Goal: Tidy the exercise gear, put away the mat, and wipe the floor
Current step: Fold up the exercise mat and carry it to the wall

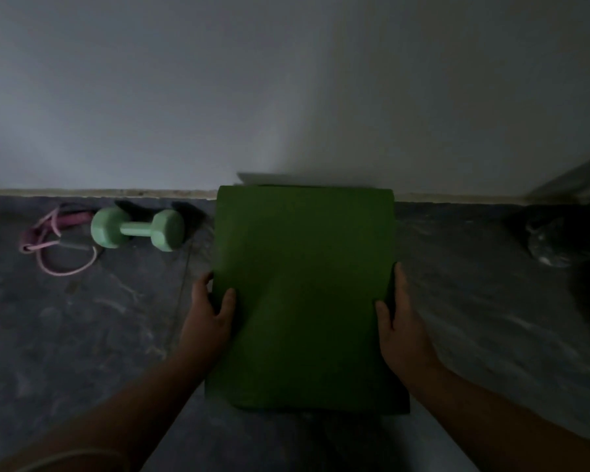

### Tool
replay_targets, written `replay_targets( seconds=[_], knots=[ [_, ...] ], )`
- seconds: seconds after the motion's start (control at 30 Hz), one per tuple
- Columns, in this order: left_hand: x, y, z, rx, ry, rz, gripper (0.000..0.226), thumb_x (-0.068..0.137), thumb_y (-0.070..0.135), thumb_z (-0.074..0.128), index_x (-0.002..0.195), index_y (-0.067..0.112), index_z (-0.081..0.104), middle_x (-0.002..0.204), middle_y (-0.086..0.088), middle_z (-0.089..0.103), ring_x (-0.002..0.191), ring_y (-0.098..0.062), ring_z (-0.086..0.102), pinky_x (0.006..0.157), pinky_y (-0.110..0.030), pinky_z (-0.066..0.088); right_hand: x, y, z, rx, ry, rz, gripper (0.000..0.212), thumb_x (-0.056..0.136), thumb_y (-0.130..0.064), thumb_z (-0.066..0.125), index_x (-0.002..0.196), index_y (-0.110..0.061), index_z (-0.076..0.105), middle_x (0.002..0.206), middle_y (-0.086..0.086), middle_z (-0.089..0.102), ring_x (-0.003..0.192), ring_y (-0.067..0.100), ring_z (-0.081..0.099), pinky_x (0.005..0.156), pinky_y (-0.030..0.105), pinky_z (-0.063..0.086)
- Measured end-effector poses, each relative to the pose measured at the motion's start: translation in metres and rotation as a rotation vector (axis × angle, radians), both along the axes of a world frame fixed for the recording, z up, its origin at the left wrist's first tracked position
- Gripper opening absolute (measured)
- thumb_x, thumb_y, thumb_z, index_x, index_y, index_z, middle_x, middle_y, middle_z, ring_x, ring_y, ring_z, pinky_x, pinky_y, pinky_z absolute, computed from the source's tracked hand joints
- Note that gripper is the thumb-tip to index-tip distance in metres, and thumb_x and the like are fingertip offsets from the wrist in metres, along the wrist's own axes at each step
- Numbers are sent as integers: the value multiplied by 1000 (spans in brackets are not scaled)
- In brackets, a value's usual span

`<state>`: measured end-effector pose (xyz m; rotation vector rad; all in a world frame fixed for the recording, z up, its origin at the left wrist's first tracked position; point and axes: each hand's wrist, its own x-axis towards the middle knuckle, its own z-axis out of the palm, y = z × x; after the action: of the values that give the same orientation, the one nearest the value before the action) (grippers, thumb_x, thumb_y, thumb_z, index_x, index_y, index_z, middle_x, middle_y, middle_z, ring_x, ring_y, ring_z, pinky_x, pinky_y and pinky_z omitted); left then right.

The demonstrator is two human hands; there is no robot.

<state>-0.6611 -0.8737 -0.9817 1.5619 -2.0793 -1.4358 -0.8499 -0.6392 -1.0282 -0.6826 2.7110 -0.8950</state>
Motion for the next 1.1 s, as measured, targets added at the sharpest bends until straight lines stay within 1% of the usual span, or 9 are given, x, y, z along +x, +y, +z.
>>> replay_targets(
  seconds=[0.07,0.3,0.53,0.63,0.73,0.83,0.93,1.0,1.1],
  knots=[
    [0,-1,-9,-8,1,-5,51,100,30,53,146,25,31,133,-3,52,103,-18,56,88,-35,46,5,-3,-5,10,85,-19,68,96,-43,36,156,-13,23,160,15,27,146,34,27,118,54,25],
    [11,-2,-3,3,-10,-3,51,100,36,51,145,34,27,125,4,52,108,-23,61,95,-46,51,16,-5,10,37,154,-46,67,95,-28,50,155,-9,25,159,18,26,146,32,24,121,36,9],
    [19,11,-10,14,-52,-38,52,102,29,49,148,22,26,129,0,52,103,-15,51,88,-29,39,25,2,-6,118,152,-5,65,95,-25,53,152,-5,30,157,21,30,144,39,30,118,54,23],
    [17,8,-17,51,-85,-55,52,102,33,48,148,25,25,137,-9,55,103,-20,58,88,-32,45,20,5,-16,141,62,11,69,97,-23,55,156,-11,21,161,16,22,147,34,23,122,48,15],
    [11,-1,-21,60,-111,-57,53,102,37,48,147,26,26,137,-12,56,109,-28,63,94,-43,51,14,-2,-20,148,4,3,69,97,-38,39,158,-19,11,164,12,16,150,31,18,121,52,17],
    [9,-5,-25,50,-158,-62,52,100,41,50,146,27,30,136,-10,58,109,-28,63,94,-43,52,15,-7,-20,161,5,-14,65,99,-32,43,156,-14,19,161,18,23,147,35,24,119,53,21],
    [6,-7,-28,27,-209,-72,50,100,40,50,145,24,33,138,-9,57,113,-28,62,94,-39,49,12,-7,-20,235,-9,-2,69,96,-45,35,155,-14,20,159,21,26,145,38,27,117,54,24],
    [4,-7,-30,9,-236,-89,50,101,38,49,144,20,35,139,-12,55,120,-31,58,100,-42,46,9,-6,-21,298,15,23,73,93,-51,25,155,-13,19,157,24,27,143,41,29,116,55,26],
    [2,-2,-28,-60,-323,-146,64,98,43,50,151,20,23,150,-17,40,134,-34,45,110,-52,39,14,-8,-4,363,54,26,67,97,-41,37,154,-9,23,153,29,31,136,47,35,114,56,29]
  ],
)
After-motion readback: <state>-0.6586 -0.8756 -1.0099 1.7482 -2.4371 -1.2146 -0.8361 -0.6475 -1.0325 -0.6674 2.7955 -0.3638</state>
